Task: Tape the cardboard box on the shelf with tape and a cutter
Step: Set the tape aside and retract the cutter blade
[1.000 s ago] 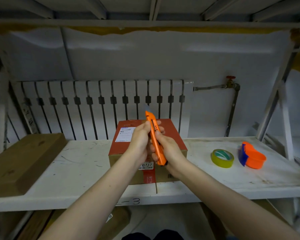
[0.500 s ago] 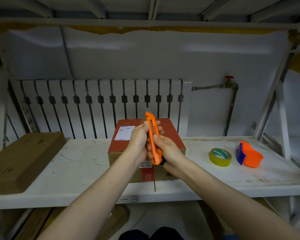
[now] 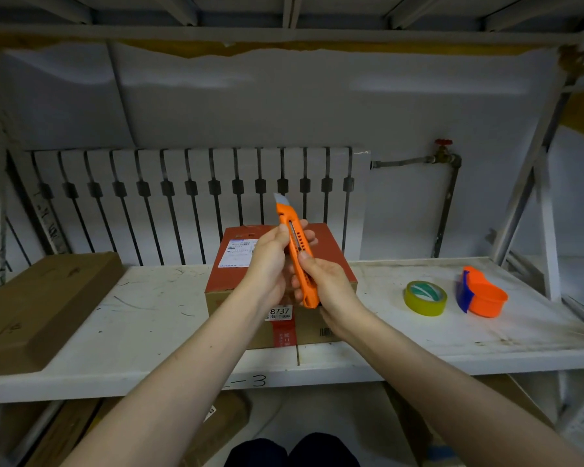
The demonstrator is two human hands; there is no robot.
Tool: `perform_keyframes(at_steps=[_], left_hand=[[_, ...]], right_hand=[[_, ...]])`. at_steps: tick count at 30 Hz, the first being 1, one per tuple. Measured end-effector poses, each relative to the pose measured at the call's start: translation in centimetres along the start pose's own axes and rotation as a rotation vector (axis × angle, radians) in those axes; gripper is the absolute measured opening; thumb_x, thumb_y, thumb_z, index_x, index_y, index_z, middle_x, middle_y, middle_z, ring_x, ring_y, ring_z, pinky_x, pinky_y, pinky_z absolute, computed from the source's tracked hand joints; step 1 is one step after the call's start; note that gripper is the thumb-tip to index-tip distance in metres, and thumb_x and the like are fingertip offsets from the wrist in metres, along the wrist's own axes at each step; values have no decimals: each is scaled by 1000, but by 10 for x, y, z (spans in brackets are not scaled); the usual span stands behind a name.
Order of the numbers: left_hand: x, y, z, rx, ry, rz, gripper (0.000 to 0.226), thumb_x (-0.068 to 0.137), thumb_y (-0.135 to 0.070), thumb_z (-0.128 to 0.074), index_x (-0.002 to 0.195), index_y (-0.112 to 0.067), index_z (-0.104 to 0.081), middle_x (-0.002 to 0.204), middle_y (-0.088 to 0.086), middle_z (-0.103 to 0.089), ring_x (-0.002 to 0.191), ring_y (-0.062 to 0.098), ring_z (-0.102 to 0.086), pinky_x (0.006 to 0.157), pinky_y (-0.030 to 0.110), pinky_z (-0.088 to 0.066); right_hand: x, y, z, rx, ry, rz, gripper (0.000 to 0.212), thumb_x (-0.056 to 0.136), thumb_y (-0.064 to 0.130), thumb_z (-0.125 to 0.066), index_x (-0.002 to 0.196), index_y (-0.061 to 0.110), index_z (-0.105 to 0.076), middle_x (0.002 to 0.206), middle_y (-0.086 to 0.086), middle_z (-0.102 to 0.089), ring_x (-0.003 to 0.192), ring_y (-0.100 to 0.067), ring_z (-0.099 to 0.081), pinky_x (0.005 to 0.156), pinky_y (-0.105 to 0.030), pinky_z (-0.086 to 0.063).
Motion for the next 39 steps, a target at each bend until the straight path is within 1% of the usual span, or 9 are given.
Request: perform_keyframes(at_steps=[5,11,17,22,26,29,33,36,39], left_hand=[[1,4,3,-10,2,2,37,102,-26,-32,109,-7,-63,92,6,-68,94,18,-66,80,30,-51],[2,10,5,-39,1,54,39,102,-28,-31,107,-9,-64,91,5,-68,90,16,-67,68,26,-50],[4,12,1,-69,-3,99,40,102,-26,-30,115,-5,-61,94,5,-67,88,15,-66,69,27,-50],[8,20,1,-87,-22,159,41,102,-29,-30,115,-7,-61,98,4,-69,90,14,-66,70,29,-51],[15,26,2,-98,-44,168,39,102,-31,-31,111,-11,-63,101,4,-70,94,15,-67,88,40,-48],[19,35,-11,-53,8,166,39,102,-31,-30,115,-11,-61,109,5,-70,100,16,-66,93,39,-47],[26,51,-30,201,53,172,31,99,-30,-39,118,-15,-59,118,6,-67,113,21,-60,105,45,-38],[35,46,-32,736,26,-3,37,95,-27,-52,130,-15,-52,126,3,-59,118,19,-55,101,35,-42],[39,45,-40,1161,95,-184,33,89,-23,-61,121,-19,-59,123,-1,-61,113,17,-57,95,32,-46]], right_hand=[[1,-2,-6,-19,72,-5,28,99,28,-43,91,7,-59,68,-4,-58,52,-11,-55,52,-20,-47],[-2,-7,-11,26,163,-57,22,100,16,-39,97,6,-57,73,-4,-57,59,-9,-56,60,-18,-49],[-1,-7,-9,83,218,-91,18,99,12,-39,100,6,-56,77,-5,-58,64,-11,-56,65,-20,-50],[-1,-7,0,43,206,-105,25,99,24,-40,105,6,-56,82,-7,-61,70,-12,-61,70,-25,-53],[-2,2,34,-521,-26,108,52,79,37,-70,119,9,-52,95,-2,-68,80,-12,-67,76,-30,-57],[-13,17,60,-628,-219,235,35,70,28,-80,99,16,-64,78,6,-69,70,-5,-66,66,-18,-56],[-14,13,93,-568,-273,209,18,73,20,-77,86,24,-65,72,9,-69,65,-2,-68,59,-15,-56],[-7,4,148,-554,-455,152,13,72,20,-75,84,19,-69,66,7,-70,59,-4,-68,58,-15,-55],[1,-21,213,-683,-609,25,8,68,19,-74,71,13,-68,58,4,-67,56,-8,-66,55,-22,-51]])
Point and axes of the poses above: each hand's wrist, its own x-axis towards the middle knuckle, its own z-axis out of the back of the hand, y = z × x, the point moved 10 cm from there along x, towards the middle knuckle
